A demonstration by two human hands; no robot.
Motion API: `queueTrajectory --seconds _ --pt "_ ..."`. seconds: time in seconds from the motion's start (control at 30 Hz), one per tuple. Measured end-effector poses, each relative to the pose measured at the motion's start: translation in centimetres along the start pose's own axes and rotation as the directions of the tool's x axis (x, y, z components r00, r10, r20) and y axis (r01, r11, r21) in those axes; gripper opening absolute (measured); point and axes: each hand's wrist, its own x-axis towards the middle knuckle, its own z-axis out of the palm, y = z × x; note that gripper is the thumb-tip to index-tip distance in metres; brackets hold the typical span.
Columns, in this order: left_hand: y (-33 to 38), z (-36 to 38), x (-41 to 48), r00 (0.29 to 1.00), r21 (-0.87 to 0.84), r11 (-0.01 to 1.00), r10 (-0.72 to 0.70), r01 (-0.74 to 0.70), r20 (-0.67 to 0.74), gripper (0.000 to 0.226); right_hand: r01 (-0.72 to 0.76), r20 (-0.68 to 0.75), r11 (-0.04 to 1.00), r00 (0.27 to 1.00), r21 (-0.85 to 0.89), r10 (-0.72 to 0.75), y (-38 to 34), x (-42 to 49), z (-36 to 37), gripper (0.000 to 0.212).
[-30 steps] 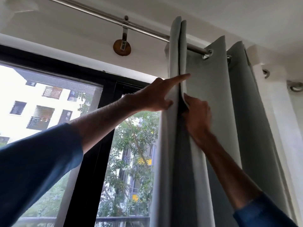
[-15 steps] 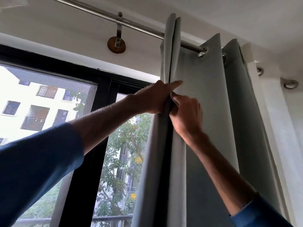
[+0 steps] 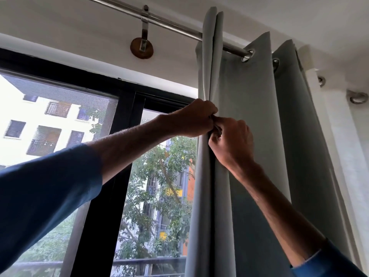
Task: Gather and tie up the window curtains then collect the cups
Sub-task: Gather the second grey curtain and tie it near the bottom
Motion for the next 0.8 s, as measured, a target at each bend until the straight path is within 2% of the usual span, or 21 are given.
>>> queueTrajectory --seconds 0.07,0.13,0.17,0.27,0.3,0.37,0.4,0.47,0.5,0.6,0.67,0.77,0.8 --pt "0.5 -0.2 0.0 0.996 0.001 0.996 -0.089 0.089 0.008 0.033 0.019 0.037 0.993 0.999 0.117 -0.024 0.6 -0.2 -0.3 0.018" --pt "0.4 -0.1 0.2 0.987 0.035 0.987 -0.157 0.158 -0.027 0.056 -0.016 0.094 0.951 0.995 0.307 -0.013 1.1 -0.3 -0.8 0.039" --pt "0.2 0.2 0.2 0.982 0.037 0.983 -0.175 0.177 -0.068 0.061 -0.046 0.146 0.921 0.989 0.387 -0.012 1.3 -0.3 -1.3 0.042" --pt "-0.6 1.6 0.4 0.910 -0.141 0.953 -0.298 0.267 -0.290 0.046 -0.211 0.313 0.798 0.949 0.564 0.030 2.9 0.2 -2.8 0.031" --pt "-0.8 2.3 0.3 0.885 -0.133 0.949 -0.314 0.285 -0.344 0.038 -0.243 0.307 0.785 0.949 0.569 0.072 3.7 0.6 -3.2 0.028" --pt "-1.3 3.6 -0.2 0.870 -0.099 0.939 -0.344 0.331 -0.354 0.020 -0.248 0.168 0.835 0.968 0.491 0.189 5.7 1.3 -3.6 0.025" --pt "-1.5 4.0 -0.4 0.872 -0.100 0.935 -0.354 0.340 -0.339 0.018 -0.252 0.073 0.878 0.967 0.408 0.243 6.8 1.6 -3.6 0.024" --pt "-1.8 4.5 -0.7 0.888 -0.138 0.940 -0.341 0.313 -0.307 0.022 -0.296 -0.095 0.934 0.943 0.198 0.319 8.5 2.1 -3.4 0.021" --pt "-1.8 4.6 -0.8 0.900 -0.150 0.944 -0.327 0.295 -0.289 0.027 -0.334 -0.122 0.933 0.928 0.136 0.351 9.3 2.3 -3.2 0.028" --pt "-1.6 4.5 -1.0 0.932 -0.107 0.967 -0.251 0.230 -0.263 0.040 -0.545 0.047 0.834 0.839 0.088 0.543 10.8 2.9 -2.6 0.063" --pt "-1.8 4.1 -1.4 0.952 -0.083 0.983 -0.180 0.165 -0.248 0.045 -0.580 0.195 0.806 0.810 0.118 0.554 10.8 2.5 -1.9 0.070" --pt "-2.1 3.3 -2.2 0.973 -0.052 0.993 -0.113 0.105 -0.202 0.055 -0.364 0.194 0.931 0.916 0.032 0.351 9.3 1.8 -0.7 0.052" --pt "-2.5 3.1 -2.2 0.975 -0.037 0.996 -0.088 0.082 -0.202 0.061 -0.287 0.190 0.958 0.940 -0.013 0.284 9.2 1.7 0.0 0.053"
